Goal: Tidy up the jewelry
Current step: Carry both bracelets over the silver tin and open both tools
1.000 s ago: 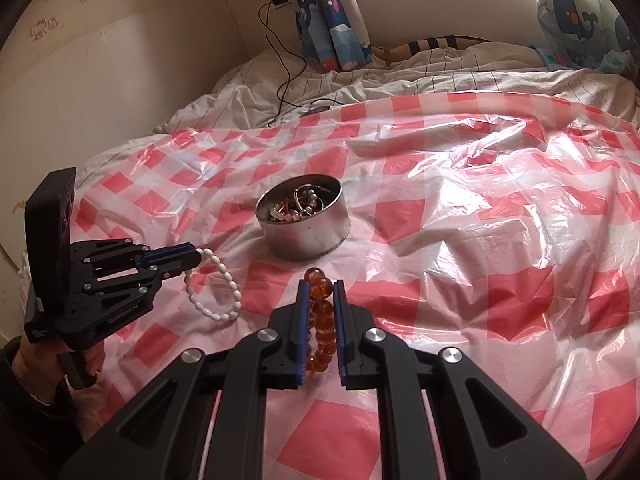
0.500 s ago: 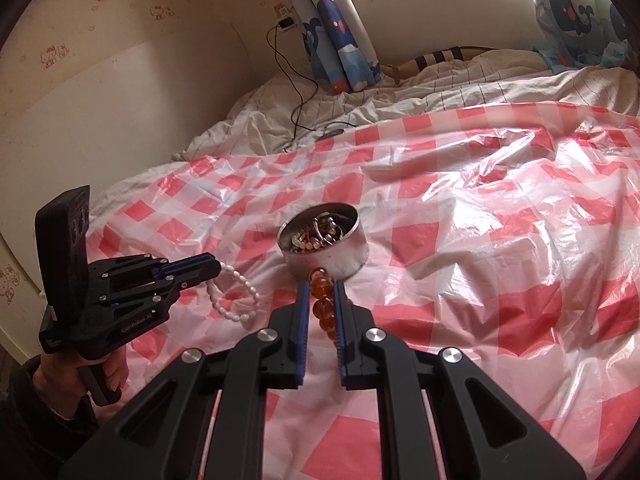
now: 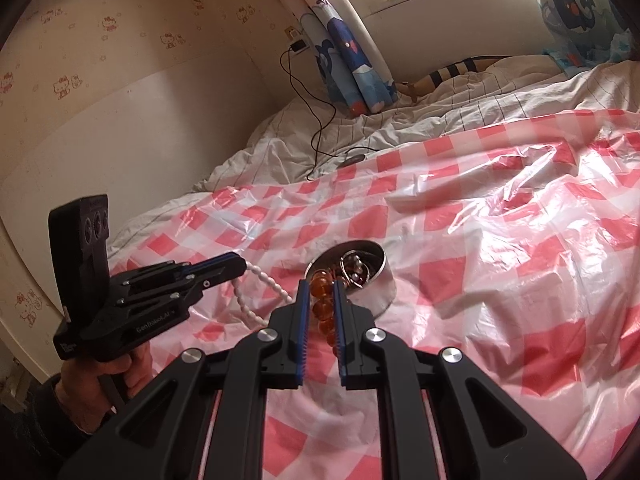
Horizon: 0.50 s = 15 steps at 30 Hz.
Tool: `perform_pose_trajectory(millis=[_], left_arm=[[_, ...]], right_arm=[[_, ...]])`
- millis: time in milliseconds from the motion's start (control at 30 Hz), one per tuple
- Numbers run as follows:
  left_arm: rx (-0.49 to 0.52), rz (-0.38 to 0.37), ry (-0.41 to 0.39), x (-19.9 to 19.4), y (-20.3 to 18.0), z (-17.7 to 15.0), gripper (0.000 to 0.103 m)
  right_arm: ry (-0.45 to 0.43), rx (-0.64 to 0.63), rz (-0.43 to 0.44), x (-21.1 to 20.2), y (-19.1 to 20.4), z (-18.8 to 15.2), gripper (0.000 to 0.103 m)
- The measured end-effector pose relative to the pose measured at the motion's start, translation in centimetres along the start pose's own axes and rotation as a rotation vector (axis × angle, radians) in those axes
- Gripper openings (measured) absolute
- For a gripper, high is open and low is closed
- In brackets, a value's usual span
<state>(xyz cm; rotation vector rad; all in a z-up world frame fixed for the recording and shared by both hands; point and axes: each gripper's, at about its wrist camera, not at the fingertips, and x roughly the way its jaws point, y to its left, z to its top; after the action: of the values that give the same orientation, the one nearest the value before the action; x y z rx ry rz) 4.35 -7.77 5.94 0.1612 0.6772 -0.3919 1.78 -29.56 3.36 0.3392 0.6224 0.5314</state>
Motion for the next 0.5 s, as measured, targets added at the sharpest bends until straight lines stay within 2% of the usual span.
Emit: perform_pose_trajectory(millis=[500], left_arm=[[-0.112, -0.082, -0.037, 2.3, 2.0, 3.1, 0.007]], right_arm=[[-0.023, 0.031, 0.048, 1.9, -0.2, 2.5, 0.013]])
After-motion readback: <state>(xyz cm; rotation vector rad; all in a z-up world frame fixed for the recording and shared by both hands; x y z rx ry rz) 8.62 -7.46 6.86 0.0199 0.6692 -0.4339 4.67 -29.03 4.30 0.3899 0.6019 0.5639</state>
